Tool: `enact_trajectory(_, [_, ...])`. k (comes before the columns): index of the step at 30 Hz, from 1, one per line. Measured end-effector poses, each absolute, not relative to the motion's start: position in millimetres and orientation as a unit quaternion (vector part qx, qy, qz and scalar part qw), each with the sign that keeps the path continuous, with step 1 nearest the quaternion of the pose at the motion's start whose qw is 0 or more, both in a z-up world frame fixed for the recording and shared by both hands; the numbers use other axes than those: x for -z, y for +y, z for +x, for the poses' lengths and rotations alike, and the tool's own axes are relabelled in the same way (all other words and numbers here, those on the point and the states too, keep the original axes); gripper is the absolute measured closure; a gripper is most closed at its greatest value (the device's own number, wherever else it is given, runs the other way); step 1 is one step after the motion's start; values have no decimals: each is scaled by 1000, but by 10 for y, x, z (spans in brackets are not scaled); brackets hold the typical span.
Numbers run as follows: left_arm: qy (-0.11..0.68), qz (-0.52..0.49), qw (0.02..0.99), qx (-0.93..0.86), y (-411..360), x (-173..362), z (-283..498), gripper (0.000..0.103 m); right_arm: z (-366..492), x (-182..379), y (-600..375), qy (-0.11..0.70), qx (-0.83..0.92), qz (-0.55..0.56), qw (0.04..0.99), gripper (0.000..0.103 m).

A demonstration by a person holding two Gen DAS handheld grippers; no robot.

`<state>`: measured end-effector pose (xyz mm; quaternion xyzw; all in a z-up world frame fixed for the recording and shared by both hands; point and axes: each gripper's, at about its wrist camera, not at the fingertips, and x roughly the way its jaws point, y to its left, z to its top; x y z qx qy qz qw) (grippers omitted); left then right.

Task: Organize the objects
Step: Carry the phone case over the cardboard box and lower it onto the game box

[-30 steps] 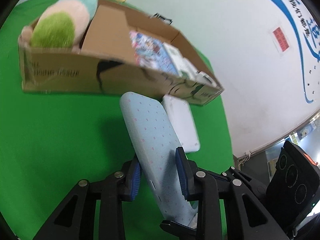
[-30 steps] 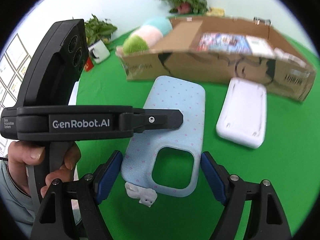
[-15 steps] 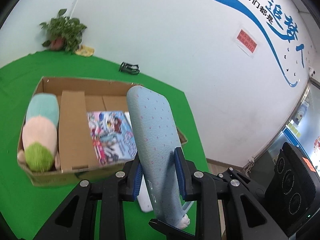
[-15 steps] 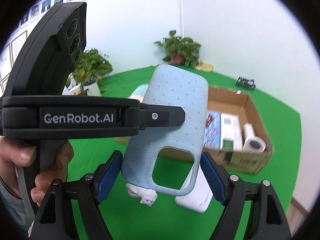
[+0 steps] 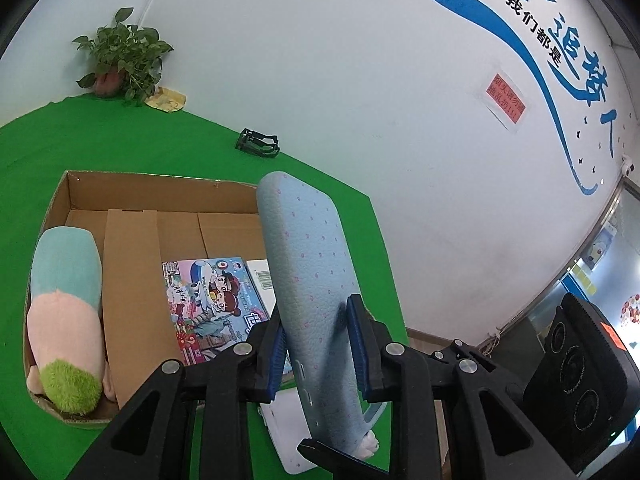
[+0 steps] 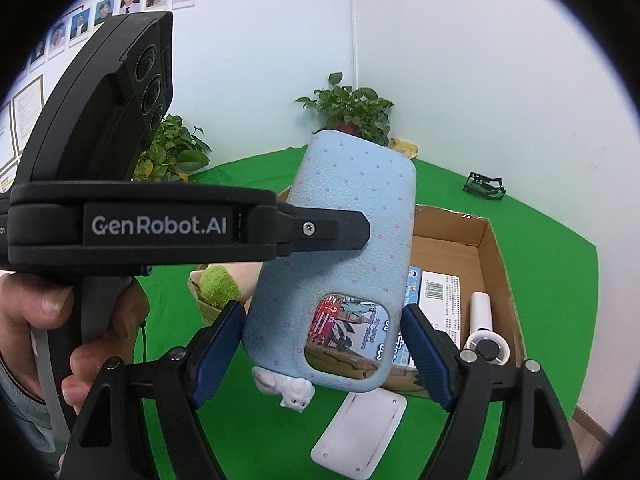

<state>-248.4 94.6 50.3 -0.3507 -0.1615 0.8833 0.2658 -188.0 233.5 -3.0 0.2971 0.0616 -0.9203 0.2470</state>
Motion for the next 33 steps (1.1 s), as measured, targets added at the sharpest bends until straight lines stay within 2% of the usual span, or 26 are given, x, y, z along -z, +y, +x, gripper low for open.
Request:
enact_trajectory(7, [-193, -391, 249, -865, 774, -270, -3145, 84, -2580, 195, 2205, 53, 890, 364, 268, 24])
enact_trajectory(13, [-204, -427, 232, -850, 667, 121, -3544, 84, -3043, 459, 2159, 30, 863, 417, 283, 24])
enact_trajectory(22, [-247, -472, 227, -815, 498, 725, -3860, 84, -3188, 783, 2148, 13, 842, 458, 284, 24])
enact_trajectory(26, [-241, -496, 208, -808, 484, 903, -3923, 84, -3234, 902, 2136, 12, 832, 477, 282, 26])
enact_trajectory(27, [-243, -503, 203, -804, 479, 950, -3939, 85, -3202, 909, 2118, 12, 831, 480, 282, 30])
enact_trajectory(28, [-244, -508, 198, -802, 468, 985, -3954, 85, -3183, 932, 2095, 13, 826, 487, 284, 46])
enact_trajectory(29, [-246, -507, 195, -803, 459, 994, -3959, 85, -3167, 956, 2073, 15, 822, 493, 284, 49])
enact_trajectory(32, [-247, -509, 196, -801, 431, 992, -3970, 76, -3176, 1017, 2072, 22, 823, 495, 277, 48])
enact_trajectory(33, [-246, -508, 194, -802, 419, 983, -3963, 66, -3178, 1041, 2093, 14, 820, 500, 279, 48])
